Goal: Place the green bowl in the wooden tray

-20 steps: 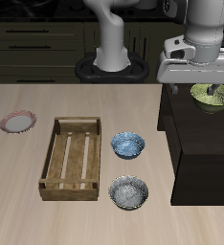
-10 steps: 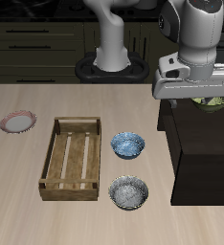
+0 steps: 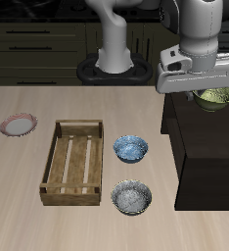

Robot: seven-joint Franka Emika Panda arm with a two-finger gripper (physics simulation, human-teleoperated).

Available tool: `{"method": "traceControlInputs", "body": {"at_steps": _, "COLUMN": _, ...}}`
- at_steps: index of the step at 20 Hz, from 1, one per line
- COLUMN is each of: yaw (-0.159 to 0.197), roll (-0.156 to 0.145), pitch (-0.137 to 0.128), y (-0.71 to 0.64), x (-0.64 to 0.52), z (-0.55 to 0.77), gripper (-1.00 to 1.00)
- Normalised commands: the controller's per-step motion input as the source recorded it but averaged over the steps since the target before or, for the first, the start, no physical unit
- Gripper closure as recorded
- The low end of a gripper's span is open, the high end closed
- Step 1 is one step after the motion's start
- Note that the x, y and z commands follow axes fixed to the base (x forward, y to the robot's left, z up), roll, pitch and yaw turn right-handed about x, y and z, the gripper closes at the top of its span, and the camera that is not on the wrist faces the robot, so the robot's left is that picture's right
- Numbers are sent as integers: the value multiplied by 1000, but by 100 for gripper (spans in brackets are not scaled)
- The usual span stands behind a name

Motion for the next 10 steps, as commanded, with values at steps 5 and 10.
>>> {"method": "traceControlInputs", "body": {"at_steps": 5, "yaw": 31, "roll": -1, "pitch": -55, "y": -304, "x": -81, "z": 162, "gripper": 100}}
{"method": "traceControlInputs", "body": {"at_steps": 10, "yaw": -30, "roll": 16, "pitch": -76, "y": -763, "x": -439, "z": 377, "gripper": 100}}
